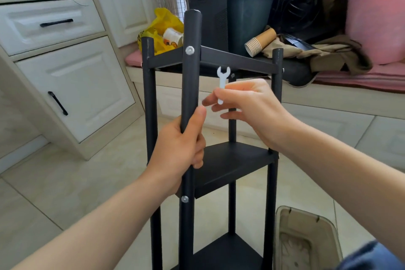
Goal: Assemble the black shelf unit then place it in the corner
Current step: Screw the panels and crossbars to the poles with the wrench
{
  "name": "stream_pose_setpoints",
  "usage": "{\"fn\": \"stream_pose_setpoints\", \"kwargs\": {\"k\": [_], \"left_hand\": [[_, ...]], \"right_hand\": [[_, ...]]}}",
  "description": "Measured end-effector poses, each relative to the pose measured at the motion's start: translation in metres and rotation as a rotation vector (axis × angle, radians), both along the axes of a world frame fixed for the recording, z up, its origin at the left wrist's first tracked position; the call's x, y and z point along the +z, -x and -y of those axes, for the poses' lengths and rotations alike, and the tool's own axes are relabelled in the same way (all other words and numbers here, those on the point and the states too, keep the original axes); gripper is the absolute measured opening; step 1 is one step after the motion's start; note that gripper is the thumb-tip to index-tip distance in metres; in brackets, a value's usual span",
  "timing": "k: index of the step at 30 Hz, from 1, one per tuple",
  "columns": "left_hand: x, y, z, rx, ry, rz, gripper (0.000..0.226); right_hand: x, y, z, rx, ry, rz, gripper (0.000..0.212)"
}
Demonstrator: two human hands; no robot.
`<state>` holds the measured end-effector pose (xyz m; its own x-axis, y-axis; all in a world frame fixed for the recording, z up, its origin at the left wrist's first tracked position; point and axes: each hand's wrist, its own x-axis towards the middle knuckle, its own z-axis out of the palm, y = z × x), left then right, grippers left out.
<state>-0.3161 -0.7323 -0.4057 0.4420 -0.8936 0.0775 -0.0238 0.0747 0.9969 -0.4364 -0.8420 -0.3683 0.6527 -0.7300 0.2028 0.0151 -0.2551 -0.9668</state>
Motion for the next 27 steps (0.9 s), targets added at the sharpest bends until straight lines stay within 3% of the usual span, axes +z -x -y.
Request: {"fn": "stream_pose_setpoints", "kwargs": {"k": [3,7,17,27], "left_hand": [[-0.001,-0.004,0.002,-0.011,-0.018,0.016,0.042],[-0.002,-0.01,0.003,-0.031,-0.035,0.053,0.05],[-0.004,-0.022,0.002,-0.031,-0.045,0.052,0.051],[-0.006,-0.039,0.002,-0.047,-0.067,0.02,0.048]], "right_hand": [[-0.005,-0.008,0.003,-0.046,-0.011,-0.151,0.027],[0.001,-0.019,0.007,-0.088,-0.043,-0.214,0.028],[0.008,-0.048,0.011,-0.126,-0.042,-0.099,0.028],[0.006,-0.063,0.009,-0.145,0.108,-0.019,0.029]]}}
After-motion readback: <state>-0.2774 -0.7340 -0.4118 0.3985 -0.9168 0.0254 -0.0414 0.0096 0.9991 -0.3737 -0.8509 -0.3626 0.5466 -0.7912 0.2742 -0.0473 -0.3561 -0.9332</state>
